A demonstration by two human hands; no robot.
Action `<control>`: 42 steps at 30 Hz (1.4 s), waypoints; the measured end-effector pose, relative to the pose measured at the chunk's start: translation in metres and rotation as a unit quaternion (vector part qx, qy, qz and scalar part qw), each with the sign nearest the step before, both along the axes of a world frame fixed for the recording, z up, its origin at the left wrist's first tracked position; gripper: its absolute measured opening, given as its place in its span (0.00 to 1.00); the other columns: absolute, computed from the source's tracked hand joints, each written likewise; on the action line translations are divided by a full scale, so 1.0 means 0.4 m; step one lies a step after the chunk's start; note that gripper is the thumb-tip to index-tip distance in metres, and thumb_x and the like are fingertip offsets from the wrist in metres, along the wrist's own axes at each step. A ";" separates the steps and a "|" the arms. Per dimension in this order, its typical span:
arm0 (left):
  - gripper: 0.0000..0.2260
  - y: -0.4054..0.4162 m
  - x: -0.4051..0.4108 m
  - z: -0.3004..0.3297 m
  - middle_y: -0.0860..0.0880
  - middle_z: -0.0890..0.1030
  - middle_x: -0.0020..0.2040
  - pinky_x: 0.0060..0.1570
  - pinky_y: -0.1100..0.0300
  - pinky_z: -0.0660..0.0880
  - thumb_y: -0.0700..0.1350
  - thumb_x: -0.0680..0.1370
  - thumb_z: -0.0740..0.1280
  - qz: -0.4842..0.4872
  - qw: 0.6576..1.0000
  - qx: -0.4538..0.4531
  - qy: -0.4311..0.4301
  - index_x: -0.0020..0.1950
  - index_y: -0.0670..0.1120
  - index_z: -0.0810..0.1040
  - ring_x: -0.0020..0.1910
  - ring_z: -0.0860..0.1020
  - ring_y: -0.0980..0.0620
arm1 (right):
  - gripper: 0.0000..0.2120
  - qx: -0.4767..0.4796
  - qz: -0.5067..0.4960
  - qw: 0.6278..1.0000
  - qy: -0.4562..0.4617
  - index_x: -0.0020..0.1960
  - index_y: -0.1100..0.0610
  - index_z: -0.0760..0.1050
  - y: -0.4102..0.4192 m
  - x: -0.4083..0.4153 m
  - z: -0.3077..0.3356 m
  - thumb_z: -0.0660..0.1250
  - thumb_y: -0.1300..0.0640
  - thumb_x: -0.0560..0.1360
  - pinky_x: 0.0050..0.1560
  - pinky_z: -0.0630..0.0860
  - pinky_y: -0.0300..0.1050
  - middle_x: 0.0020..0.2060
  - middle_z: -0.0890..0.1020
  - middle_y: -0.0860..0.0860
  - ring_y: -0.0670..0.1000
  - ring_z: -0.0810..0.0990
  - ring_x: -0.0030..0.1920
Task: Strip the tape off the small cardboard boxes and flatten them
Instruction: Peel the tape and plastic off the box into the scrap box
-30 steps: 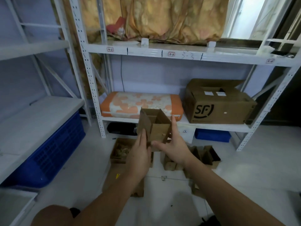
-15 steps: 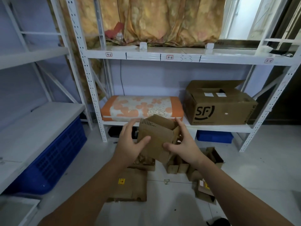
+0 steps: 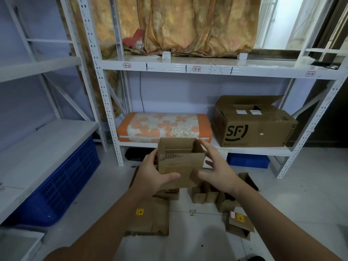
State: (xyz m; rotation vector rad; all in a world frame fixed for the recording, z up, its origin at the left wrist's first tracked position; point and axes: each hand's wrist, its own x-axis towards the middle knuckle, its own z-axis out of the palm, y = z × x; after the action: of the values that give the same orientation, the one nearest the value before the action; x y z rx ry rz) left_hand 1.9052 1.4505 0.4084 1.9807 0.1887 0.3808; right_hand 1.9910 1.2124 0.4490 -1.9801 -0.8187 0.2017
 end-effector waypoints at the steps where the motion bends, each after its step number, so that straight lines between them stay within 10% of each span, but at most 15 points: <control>1: 0.46 0.000 0.000 -0.003 0.59 0.76 0.64 0.60 0.49 0.81 0.67 0.58 0.83 0.013 1.000 0.015 -0.006 0.72 0.64 0.67 0.62 0.78 0.55 | 0.47 -0.033 -0.009 0.998 -0.044 0.80 0.35 0.51 0.002 -0.002 0.001 0.75 0.52 0.72 0.76 0.63 0.48 0.80 0.54 0.38 0.44 0.56 0.79; 6: 0.47 -0.002 -0.003 -0.013 0.58 0.76 0.64 0.59 0.53 0.81 0.67 0.57 0.82 0.032 0.999 0.032 -0.026 0.71 0.61 0.66 0.62 0.78 0.55 | 0.41 -0.097 -0.025 0.987 -0.122 0.82 0.43 0.52 0.015 -0.005 -0.005 0.72 0.50 0.77 0.79 0.60 0.49 0.81 0.51 0.37 0.41 0.53 0.79; 20: 0.42 -0.022 -0.008 0.008 0.56 0.80 0.60 0.46 0.63 0.82 0.49 0.62 0.87 0.067 0.994 -0.075 -0.049 0.71 0.53 0.69 0.56 0.82 0.56 | 0.31 0.047 -0.003 0.997 0.062 0.80 0.44 0.59 0.042 -0.045 -0.055 0.67 0.49 0.81 0.63 0.77 0.41 0.65 0.79 0.37 0.39 0.77 0.65; 26: 0.41 -0.009 -0.009 0.021 0.55 0.80 0.60 0.44 0.67 0.80 0.45 0.63 0.86 0.037 0.997 -0.054 -0.048 0.70 0.54 0.68 0.56 0.82 0.54 | 0.47 0.031 -0.031 0.997 0.063 0.81 0.41 0.55 0.024 0.017 -0.050 0.73 0.33 0.70 0.71 0.73 0.53 0.78 0.63 0.38 0.44 0.70 0.74; 31: 0.42 -0.029 -0.018 0.040 0.59 0.78 0.61 0.49 0.70 0.79 0.47 0.63 0.87 -0.013 0.998 -0.020 -0.058 0.70 0.58 0.67 0.59 0.78 0.64 | 0.57 -0.006 0.035 0.997 0.063 0.82 0.40 0.45 0.012 0.031 -0.043 0.81 0.51 0.68 0.69 0.75 0.48 0.71 0.74 0.42 0.43 0.73 0.70; 36: 0.46 -0.034 -0.015 0.038 0.61 0.76 0.68 0.65 0.57 0.77 0.51 0.63 0.87 -0.069 0.997 0.010 -0.035 0.72 0.68 0.63 0.67 0.75 0.63 | 0.49 0.056 0.006 0.996 0.064 0.75 0.40 0.60 0.001 0.031 -0.074 0.84 0.57 0.63 0.66 0.78 0.51 0.66 0.75 0.42 0.46 0.76 0.68; 40: 0.56 -0.023 -0.023 0.042 0.59 0.53 0.84 0.79 0.57 0.58 0.61 0.67 0.81 -0.072 0.976 0.202 -0.037 0.85 0.56 0.48 0.81 0.53 0.62 | 0.46 0.070 -0.043 0.993 0.084 0.71 0.44 0.61 -0.002 0.028 -0.094 0.84 0.61 0.63 0.56 0.79 0.36 0.63 0.75 0.44 0.41 0.77 0.62; 42: 0.51 -0.019 -0.024 0.050 0.54 0.52 0.85 0.81 0.53 0.52 0.62 0.72 0.77 -0.057 0.914 0.383 -0.122 0.85 0.48 0.52 0.83 0.49 0.57 | 0.46 0.070 -0.053 0.992 0.093 0.71 0.47 0.61 -0.004 0.031 -0.093 0.84 0.63 0.62 0.52 0.78 0.34 0.62 0.75 0.44 0.39 0.78 0.60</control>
State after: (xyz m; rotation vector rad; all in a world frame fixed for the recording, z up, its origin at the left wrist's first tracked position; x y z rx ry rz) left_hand 1.8956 1.4427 0.4283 2.6661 -0.2854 0.6968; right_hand 2.0033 1.2108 0.4120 -1.8364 -0.5905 0.2561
